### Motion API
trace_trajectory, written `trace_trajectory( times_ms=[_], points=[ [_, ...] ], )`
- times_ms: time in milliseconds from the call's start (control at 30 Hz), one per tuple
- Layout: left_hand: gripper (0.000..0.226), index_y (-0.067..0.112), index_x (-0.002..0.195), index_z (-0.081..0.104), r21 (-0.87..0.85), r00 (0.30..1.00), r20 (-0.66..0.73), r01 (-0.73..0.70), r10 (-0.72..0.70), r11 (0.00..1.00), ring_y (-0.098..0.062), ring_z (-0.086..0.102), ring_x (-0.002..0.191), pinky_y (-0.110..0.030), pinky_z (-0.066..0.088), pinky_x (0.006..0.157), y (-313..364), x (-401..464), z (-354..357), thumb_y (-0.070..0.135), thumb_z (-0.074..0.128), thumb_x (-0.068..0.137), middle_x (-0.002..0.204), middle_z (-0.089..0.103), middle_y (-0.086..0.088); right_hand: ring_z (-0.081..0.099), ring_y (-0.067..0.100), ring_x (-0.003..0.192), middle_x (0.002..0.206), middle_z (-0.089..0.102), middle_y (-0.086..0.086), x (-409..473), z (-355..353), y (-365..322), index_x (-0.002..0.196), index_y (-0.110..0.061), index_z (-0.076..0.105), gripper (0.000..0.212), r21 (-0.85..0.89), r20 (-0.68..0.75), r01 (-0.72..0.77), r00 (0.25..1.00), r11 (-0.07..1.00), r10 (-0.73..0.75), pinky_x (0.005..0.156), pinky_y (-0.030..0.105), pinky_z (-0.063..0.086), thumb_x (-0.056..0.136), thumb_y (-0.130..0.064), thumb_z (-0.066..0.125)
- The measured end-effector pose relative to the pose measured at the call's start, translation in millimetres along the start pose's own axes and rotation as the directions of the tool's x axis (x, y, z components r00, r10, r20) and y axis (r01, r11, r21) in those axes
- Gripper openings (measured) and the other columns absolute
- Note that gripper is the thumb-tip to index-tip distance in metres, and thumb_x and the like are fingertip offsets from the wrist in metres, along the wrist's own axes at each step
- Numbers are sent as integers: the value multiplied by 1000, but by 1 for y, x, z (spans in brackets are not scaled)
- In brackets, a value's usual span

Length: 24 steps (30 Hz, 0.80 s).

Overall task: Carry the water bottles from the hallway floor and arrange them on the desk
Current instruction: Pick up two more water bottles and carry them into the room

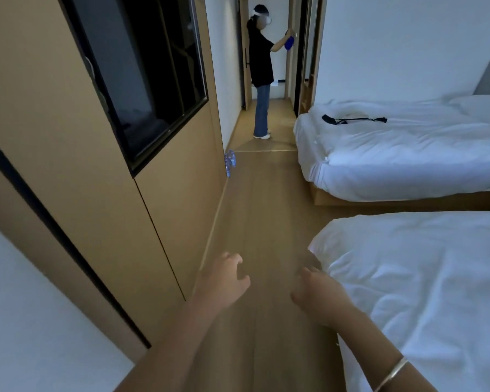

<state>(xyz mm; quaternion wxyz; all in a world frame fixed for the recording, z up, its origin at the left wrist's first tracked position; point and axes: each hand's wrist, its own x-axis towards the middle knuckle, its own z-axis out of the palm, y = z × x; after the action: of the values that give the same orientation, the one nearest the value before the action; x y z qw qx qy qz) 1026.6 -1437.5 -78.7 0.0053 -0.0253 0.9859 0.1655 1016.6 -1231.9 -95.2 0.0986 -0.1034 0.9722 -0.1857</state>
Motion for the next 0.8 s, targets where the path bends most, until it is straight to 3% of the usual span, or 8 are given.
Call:
trace_trajectory(
  times_ms=[200,600,800],
  points=[
    [42,25,122,51,13,1000,26,16,-17,1000,-17,52,116,-29,41,87,-13,101,6,44,53,85,128,52,5,52,19,107,119,54,0,101,-14,5,121,-17,49,39,4,6,2,1000,1000,-2,88,35,48,86,-35,51],
    [43,24,122,53,22,999,7,32,-33,999,-19,53,114,-29,43,90,9,357,16,43,56,84,124,53,2,53,17,112,125,55,-2,343,-67,73,130,-22,47,47,42,4,17,1000,999,-17,93,32,48,88,-42,53],
    [44,24,122,53,-10,998,-11,58,-59,998,-17,52,115,-27,42,88,27,481,16,44,56,84,126,53,3,55,12,108,125,55,-4,467,-114,107,131,-22,46,48,28,-16,46,999,999,-46,87,26,48,88,-44,52]
  ],
)
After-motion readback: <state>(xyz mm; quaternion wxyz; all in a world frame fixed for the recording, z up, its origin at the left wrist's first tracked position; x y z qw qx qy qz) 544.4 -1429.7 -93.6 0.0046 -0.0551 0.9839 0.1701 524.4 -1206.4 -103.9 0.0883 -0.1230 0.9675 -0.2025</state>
